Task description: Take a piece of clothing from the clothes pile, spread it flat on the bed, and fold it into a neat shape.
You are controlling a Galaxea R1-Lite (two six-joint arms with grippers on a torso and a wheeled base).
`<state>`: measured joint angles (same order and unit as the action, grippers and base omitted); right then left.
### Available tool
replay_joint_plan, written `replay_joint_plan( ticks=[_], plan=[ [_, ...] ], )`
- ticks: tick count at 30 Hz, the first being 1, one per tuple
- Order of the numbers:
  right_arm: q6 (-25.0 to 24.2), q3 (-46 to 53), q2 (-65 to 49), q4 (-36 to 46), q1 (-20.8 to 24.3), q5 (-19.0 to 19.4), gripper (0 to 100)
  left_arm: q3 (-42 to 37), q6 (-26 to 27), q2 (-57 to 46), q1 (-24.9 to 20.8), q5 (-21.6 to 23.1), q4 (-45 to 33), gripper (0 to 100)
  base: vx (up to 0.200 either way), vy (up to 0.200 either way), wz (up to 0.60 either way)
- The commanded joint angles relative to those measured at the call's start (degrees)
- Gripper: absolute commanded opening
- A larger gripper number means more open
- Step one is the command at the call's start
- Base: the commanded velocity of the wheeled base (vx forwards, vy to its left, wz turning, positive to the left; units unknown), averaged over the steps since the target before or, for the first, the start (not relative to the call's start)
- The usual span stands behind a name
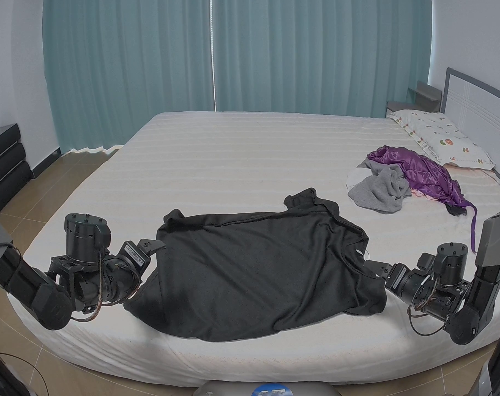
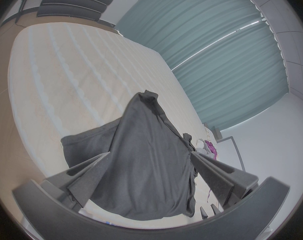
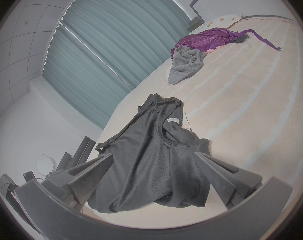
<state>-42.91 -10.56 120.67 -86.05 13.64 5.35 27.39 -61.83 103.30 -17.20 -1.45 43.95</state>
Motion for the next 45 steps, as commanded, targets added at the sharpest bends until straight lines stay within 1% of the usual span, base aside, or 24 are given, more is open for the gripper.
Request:
replay_joint_plan(
  ticks=[1,3,9,11,14,17,20,27,29,36,39,42,43,45],
  plan=[
    [0.02,0.01,0.44,0.01,-0.02,0.01,100,-0.06,0.04,0.67,-0.03,-0.22,0.17,100,0.000,0.000,0.00],
    [0.02,0.01,0.44,0.01,0.07,0.01,100,0.03,-0.04,0.85,-0.03,-0.22,0.17,100,0.000,0.000,0.00],
    [0.02,0.01,0.79,0.01,0.07,0.10,100,-0.06,0.04,2.17,0.15,-0.22,0.17,100,-0.200,0.000,0.00],
    [0.02,-0.08,1.32,-0.08,0.07,0.01,100,0.03,0.13,3.22,0.33,-0.48,0.17,100,0.000,0.000,0.00],
    [0.02,-0.17,2.11,-0.08,0.07,0.10,100,0.47,0.40,5.42,0.94,-1.71,0.17,100,0.000,0.000,0.00],
    [0.02,-0.17,2.46,-0.08,0.07,0.10,100,0.73,2.77,8.93,2.00,-4.09,0.26,100,0.000,0.000,0.00],
    [0.02,-0.17,2.46,0.01,0.07,0.19,100,1.17,3.21,12.19,2.96,-5.76,0.26,100,0.000,0.000,0.00],
    [0.02,-0.17,2.46,-0.08,0.07,0.19,100,1.35,3.47,15.00,4.46,-5.93,0.53,100,0.000,0.000,0.00],
    [-0.07,-0.17,2.55,0.01,0.07,0.19,100,1.52,4.79,16.14,5.60,-6.20,0.61,100,0.000,0.000,0.00],
    [-0.07,-0.25,3.51,-0.08,0.07,0.10,100,2.84,4.88,18.51,7.62,-6.11,0.79,100,0.000,0.000,0.00],
    [-0.07,-0.52,4.13,-0.08,0.07,0.10,100,4.07,4.88,20.62,9.03,-6.11,2.72,100,0.000,0.000,0.00],
    [-0.07,-0.61,4.22,-0.08,0.07,0.10,100,4.25,4.88,22.03,9.20,-6.11,5.54,100,0.000,0.000,0.00],
    [-0.07,-0.61,4.22,-0.08,0.07,0.10,100,4.25,4.88,22.12,9.20,-6.11,5.62,0,0.000,0.000,0.00],
    [-0.07,-0.69,4.31,-0.08,0.07,0.10,100,4.07,4.88,22.56,9.20,-6.20,6.15,0,0.000,0.000,0.00]
  ],
)
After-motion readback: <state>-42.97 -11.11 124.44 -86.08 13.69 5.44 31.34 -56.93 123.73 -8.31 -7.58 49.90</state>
